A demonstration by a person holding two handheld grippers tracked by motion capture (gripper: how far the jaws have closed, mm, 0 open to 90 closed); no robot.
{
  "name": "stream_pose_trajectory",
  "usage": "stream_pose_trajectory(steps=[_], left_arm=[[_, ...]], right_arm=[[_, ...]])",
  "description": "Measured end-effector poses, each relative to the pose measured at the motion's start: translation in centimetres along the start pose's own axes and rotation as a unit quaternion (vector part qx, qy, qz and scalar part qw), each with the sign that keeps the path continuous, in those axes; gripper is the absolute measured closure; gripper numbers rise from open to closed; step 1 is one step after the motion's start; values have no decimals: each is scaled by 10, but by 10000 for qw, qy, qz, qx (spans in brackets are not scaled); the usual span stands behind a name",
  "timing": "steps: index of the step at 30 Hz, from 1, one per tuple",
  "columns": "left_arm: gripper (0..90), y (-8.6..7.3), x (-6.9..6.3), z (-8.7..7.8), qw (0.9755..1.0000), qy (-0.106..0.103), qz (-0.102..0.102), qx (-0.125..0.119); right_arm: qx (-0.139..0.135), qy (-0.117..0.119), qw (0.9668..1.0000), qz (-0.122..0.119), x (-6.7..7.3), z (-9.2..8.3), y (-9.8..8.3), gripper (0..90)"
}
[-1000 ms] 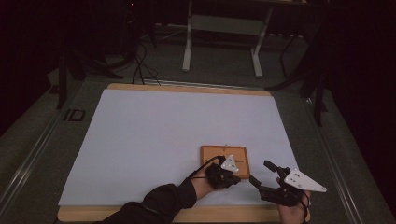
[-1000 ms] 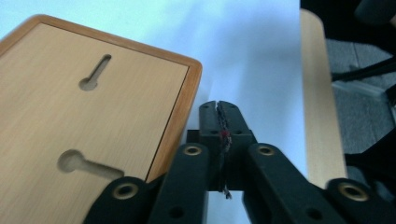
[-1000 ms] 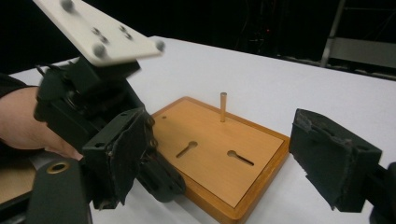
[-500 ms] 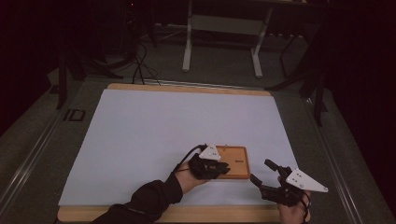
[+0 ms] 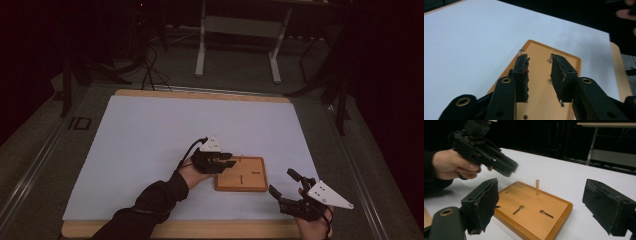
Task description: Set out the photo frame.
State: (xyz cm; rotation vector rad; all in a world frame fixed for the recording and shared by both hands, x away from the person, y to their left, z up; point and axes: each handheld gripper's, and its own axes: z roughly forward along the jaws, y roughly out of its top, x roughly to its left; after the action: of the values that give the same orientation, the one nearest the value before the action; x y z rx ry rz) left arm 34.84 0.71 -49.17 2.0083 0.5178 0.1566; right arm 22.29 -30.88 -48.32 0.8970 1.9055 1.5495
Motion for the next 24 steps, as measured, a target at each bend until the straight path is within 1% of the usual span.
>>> stream_pose_trajectory(steps=[2, 4, 5, 6, 8, 9, 10, 11, 12, 18, 19, 20, 21, 22, 23, 24], left_arm=[[665, 0, 2, 3, 10000, -39, 1, -8], [665, 0, 6, 9, 10000, 32, 20, 19], [665, 1, 9, 14, 9999, 81, 50, 43], [665, 1, 10, 17, 10000, 43, 54, 59], [665, 1, 11, 24, 9997, 130, 114, 158], [665, 1, 12, 26, 9997, 85, 101, 193], [665, 1, 12, 26, 9997, 85, 101, 193], [665, 1, 13, 29, 9997, 120, 89, 206], [666, 1, 13, 35, 9996, 94, 127, 233], [671, 2, 14, 43, 9994, 107, 221, 250], [671, 3, 14, 47, 9992, 49, 306, 247], [671, 3, 13, 48, 9992, 40, 344, 212], [671, 3, 13, 50, 9991, 73, 371, 193], [672, 3, 13, 51, 9990, 71, 388, 211], [693, 2, 13, 52, 9989, 58, 408, 219], [694, 2, 13, 54, 9988, 82, 425, 239]], right_arm=[[45, 24, 10000, -18, 3, 1, 1, 120], [66, 12, 10000, 0, 4, 2, 1, 119], [98, 98, 9999, 24, 4, 3, 0, 120], [135, 102, 9999, 30, 5, 3, 0, 122], [180, 155, 9997, 34, 5, 4, 0, 130], [199, 157, 9997, 38, 6, 5, 0, 135], [199, 157, 9997, 38, 6, 5, 0, 135], [251, 160, 9995, 41, 6, 5, 0, 135], [307, 122, 9995, 15, 7, 6, -1, 146], [356, 119, 9993, 33, 7, 7, -1, 151], [368, 145, 9992, 13, 7, 7, -1, 162], [376, 152, 9992, 17, 8, 7, -2, 165], [368, 186, 9991, 1, 8, 8, -2, 209], [362, 263, 9990, -19, 8, 8, -2, 223], [363, 304, 9989, -39, 9, 8, -3, 224], [391, 314, 9987, -55, 9, 9, -3, 223]])
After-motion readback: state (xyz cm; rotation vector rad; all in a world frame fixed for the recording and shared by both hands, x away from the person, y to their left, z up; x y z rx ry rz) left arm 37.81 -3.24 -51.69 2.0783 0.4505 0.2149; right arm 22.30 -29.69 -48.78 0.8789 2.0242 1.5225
